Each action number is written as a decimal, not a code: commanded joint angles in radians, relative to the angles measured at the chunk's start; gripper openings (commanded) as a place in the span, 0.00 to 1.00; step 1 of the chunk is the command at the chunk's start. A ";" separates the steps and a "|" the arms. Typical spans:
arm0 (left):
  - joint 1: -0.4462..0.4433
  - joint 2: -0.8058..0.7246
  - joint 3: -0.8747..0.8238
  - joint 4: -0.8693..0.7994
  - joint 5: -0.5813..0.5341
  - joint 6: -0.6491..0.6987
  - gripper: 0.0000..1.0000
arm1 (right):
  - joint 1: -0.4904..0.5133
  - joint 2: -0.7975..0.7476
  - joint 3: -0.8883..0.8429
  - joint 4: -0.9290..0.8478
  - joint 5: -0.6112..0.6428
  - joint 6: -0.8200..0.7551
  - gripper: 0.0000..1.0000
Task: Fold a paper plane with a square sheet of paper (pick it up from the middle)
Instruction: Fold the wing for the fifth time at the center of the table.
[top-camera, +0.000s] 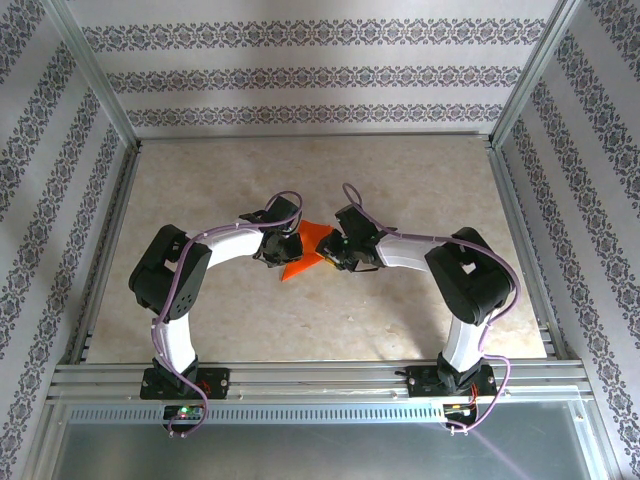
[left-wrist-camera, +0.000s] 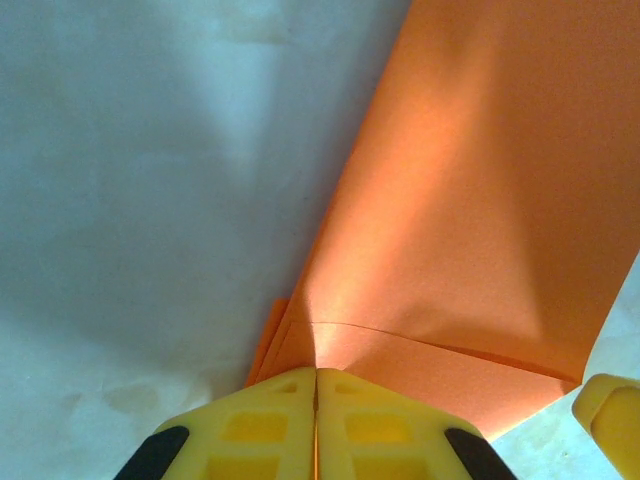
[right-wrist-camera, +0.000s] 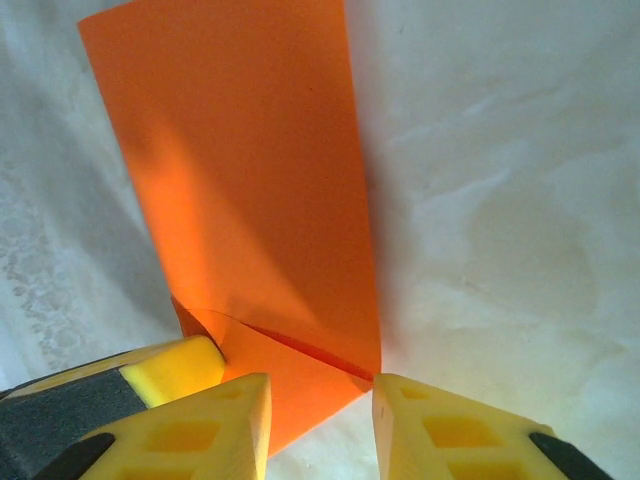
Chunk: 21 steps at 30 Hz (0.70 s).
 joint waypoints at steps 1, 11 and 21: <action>-0.009 0.034 -0.030 -0.013 -0.020 -0.008 0.08 | -0.003 0.027 0.026 0.012 -0.009 -0.005 0.33; -0.010 0.033 -0.029 -0.019 -0.029 -0.007 0.08 | -0.005 0.002 0.001 -0.003 0.019 -0.003 0.36; -0.010 0.038 -0.024 -0.021 -0.030 -0.010 0.08 | -0.009 0.011 -0.003 -0.022 0.019 0.005 0.36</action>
